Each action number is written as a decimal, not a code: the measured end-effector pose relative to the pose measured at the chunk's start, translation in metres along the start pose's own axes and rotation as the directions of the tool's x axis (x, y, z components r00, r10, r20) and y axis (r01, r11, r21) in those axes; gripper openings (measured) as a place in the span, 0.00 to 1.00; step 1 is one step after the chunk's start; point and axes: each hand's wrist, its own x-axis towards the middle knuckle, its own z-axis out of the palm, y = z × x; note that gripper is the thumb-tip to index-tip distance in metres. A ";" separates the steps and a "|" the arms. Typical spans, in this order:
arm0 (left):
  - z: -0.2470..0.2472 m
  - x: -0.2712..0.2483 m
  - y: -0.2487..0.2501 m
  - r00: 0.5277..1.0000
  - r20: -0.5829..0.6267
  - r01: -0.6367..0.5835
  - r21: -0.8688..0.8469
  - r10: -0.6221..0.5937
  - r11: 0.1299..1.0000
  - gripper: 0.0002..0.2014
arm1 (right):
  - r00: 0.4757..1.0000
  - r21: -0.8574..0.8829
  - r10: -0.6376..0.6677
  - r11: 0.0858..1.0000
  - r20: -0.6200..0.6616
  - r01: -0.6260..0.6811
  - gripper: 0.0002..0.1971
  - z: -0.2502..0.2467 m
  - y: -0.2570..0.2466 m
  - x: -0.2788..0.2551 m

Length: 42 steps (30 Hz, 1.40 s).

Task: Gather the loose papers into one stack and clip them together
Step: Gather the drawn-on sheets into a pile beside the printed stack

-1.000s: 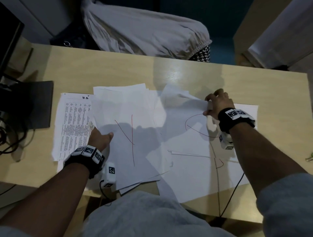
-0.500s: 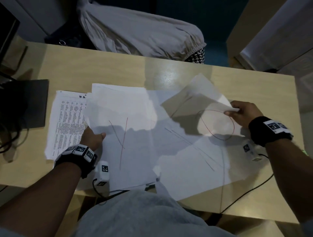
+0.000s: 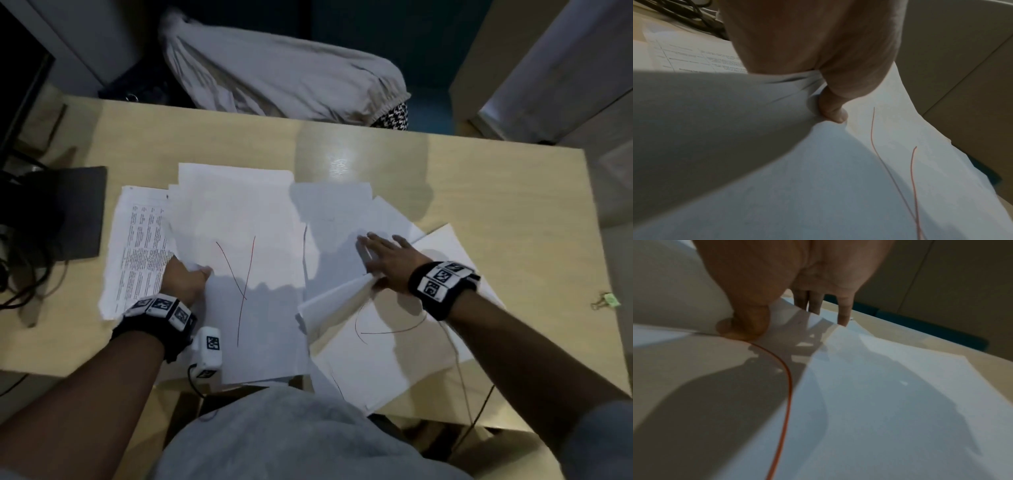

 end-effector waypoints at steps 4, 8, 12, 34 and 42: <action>-0.002 -0.007 -0.003 0.999 -0.036 0.014 -0.032 -0.015 0.999 0.20 | 0.992 0.026 -0.099 0.995 -0.084 0.101 0.17 -0.004 -0.011 0.011; -0.008 -0.005 -0.011 0.995 -0.092 0.024 -0.077 -0.031 0.997 0.21 | 0.980 -0.097 -0.197 0.976 -0.038 0.193 0.10 -0.027 -0.015 0.022; -0.016 -0.007 -0.016 0.987 -0.155 0.036 -0.071 -0.047 0.997 0.14 | 0.940 -0.269 -0.340 0.906 0.000 0.327 0.18 -0.049 -0.027 0.043; -0.039 -0.015 -0.015 0.985 -0.161 0.037 -0.161 -0.064 0.986 0.23 | 0.999 0.161 0.041 0.986 0.002 -0.041 0.18 -0.065 0.006 0.027; -0.042 -0.004 -0.025 0.992 -0.112 0.033 -0.170 -0.052 0.985 0.22 | 0.729 0.887 0.678 0.390 -0.096 -0.246 0.24 -0.038 0.028 0.016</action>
